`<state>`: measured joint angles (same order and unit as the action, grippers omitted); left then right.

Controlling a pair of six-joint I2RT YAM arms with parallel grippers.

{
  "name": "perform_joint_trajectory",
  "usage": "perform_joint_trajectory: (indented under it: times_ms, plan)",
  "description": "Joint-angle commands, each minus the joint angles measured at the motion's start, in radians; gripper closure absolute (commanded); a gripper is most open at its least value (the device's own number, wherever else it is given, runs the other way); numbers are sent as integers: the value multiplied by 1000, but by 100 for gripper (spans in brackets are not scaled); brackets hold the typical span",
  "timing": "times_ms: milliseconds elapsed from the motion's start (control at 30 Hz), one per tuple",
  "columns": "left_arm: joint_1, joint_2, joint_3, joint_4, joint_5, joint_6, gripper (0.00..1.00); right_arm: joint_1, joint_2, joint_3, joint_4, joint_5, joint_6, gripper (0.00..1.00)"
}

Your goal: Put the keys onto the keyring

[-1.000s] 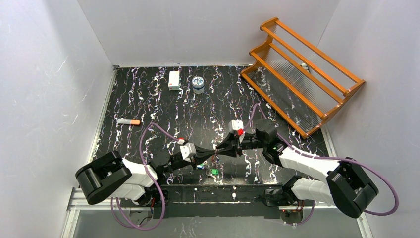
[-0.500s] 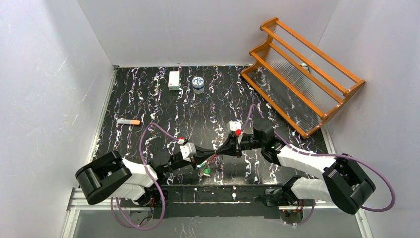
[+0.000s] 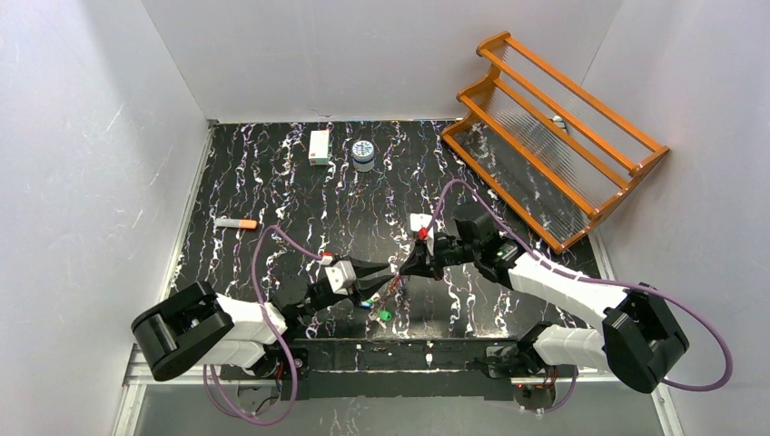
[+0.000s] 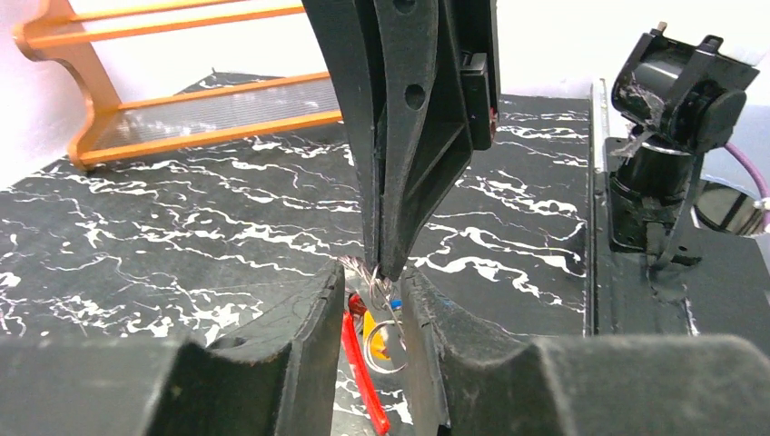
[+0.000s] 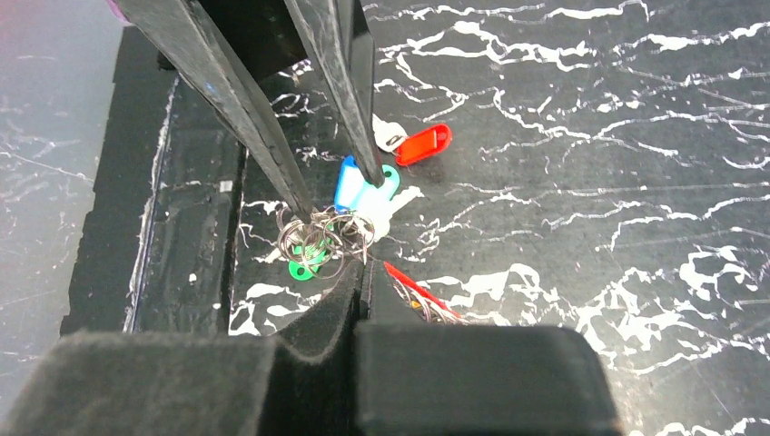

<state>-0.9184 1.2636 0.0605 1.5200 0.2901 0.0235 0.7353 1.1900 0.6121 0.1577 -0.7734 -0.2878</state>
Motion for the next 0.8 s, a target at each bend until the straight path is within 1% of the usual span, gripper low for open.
perform_joint_trajectory:
  times_ms: [0,167,267,333,533,767]
  plan:
    - [0,-46,12,-34,-45,64,71,3,-4,112,-258,78,-88,99]
    - [-1,-67,72,-199,-2,126,71,35,24,194,-422,190,-129,99]
    - [0,-67,93,-256,0,161,71,71,50,240,-524,269,-160,99]
    - [-1,-62,108,-297,9,183,71,90,67,261,-560,291,-181,99]
    - [0,-25,163,-390,104,223,71,127,80,270,-560,314,-187,99]
    - [-1,34,210,-445,204,231,72,134,82,272,-546,312,-187,99]
